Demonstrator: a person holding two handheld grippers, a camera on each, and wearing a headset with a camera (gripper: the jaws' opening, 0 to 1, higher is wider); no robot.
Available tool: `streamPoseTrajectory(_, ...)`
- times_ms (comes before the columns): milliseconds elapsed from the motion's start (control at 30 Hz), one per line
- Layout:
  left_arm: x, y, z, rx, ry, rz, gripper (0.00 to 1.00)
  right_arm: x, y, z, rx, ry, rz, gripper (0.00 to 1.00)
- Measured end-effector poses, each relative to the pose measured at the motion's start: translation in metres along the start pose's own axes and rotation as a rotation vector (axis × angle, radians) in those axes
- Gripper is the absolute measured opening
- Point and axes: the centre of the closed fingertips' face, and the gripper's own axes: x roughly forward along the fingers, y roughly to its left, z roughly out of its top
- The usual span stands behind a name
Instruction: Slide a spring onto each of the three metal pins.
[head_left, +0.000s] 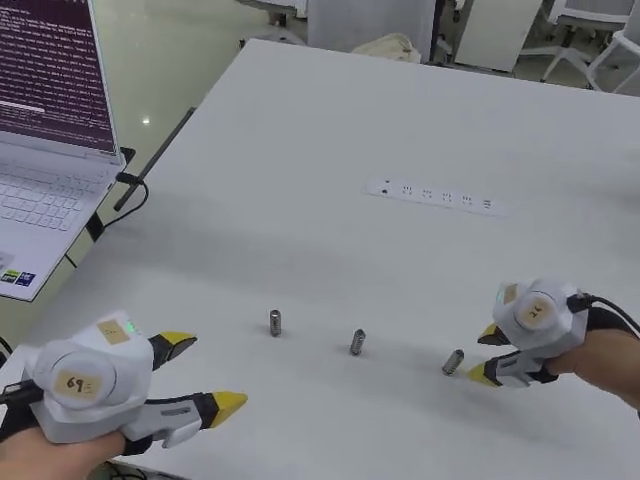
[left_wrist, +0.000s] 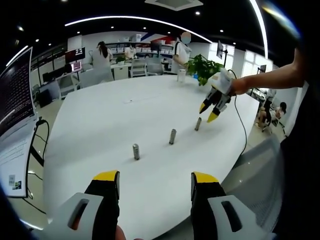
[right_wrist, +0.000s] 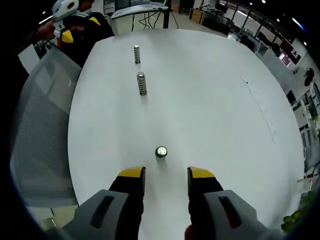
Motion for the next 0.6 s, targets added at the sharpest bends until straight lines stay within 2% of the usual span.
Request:
streamPoseTrajectory(200, -0.001, 0.003, 0.001, 0.001, -0.008, -0.007, 0.53, -0.008, 0.002, -0.008, 0.084, -0.033, -0.045, 0.34)
streamPoseTrajectory(333, -0.001, 0.004, 0.004, -0.001, -0.018, -0.011, 0.53, -0.015, 0.007, -0.004, 0.156, -0.088, -0.076, 0.35)
streamPoseTrajectory(433, 0.0, 0.004, 0.004, 0.007, -0.018, -0.019, 0.53, -0.018, 0.012, -0.001, 0.183, -0.122, -0.089, 0.37)
streamPoseTrajectory(600, 0.001, 0.003, 0.004, 0.016, -0.018, -0.033, 0.53, -0.018, 0.02, -0.003, 0.213, -0.138, -0.101, 0.37)
